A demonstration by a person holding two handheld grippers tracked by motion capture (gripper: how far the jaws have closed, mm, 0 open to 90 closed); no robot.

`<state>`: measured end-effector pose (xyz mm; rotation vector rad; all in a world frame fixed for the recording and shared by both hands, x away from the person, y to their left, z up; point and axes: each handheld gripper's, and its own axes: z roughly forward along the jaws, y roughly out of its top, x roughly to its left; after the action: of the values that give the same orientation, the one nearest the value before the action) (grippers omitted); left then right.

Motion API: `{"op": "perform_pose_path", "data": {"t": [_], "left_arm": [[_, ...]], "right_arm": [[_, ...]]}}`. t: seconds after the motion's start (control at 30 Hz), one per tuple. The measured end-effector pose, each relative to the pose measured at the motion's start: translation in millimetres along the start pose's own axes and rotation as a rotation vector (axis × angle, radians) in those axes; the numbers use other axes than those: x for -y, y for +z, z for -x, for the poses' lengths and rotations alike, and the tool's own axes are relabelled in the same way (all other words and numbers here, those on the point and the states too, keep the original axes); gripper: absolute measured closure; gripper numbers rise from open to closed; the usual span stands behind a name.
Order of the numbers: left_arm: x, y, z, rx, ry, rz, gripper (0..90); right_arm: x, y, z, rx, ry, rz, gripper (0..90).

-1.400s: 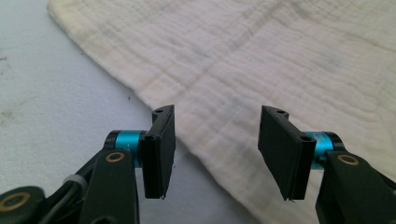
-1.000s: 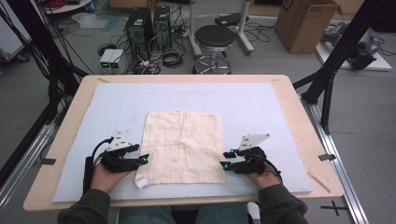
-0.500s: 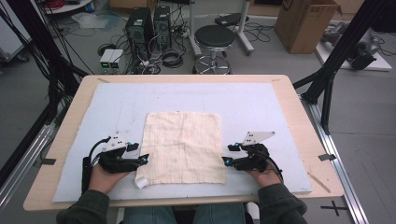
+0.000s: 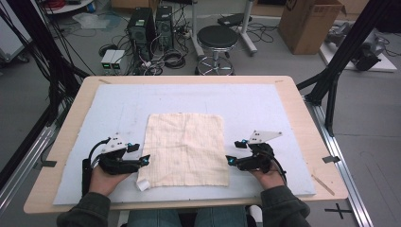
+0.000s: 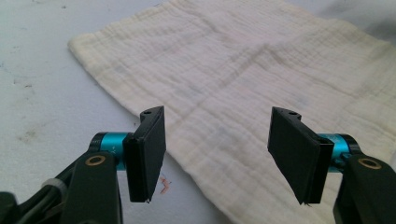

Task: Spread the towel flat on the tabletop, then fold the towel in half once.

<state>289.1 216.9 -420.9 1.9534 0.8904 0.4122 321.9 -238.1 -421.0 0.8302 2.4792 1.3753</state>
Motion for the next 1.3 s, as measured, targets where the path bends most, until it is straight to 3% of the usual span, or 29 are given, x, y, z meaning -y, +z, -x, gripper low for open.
{"op": "perform_pose_path", "data": {"t": [0.9,1.3], "left_arm": [[-0.5,-1.9,0.0,0.004,0.011,-0.003,35.9],[-2.5,-0.7,-5.0,-0.003,-0.009,-0.009,36.1]], "right_arm": [[-2.8,6.4,-1.8,0.005,-0.011,0.0,26.7],[-3.2,12.1,2.5,0.002,-0.007,-0.015,26.3]]}}
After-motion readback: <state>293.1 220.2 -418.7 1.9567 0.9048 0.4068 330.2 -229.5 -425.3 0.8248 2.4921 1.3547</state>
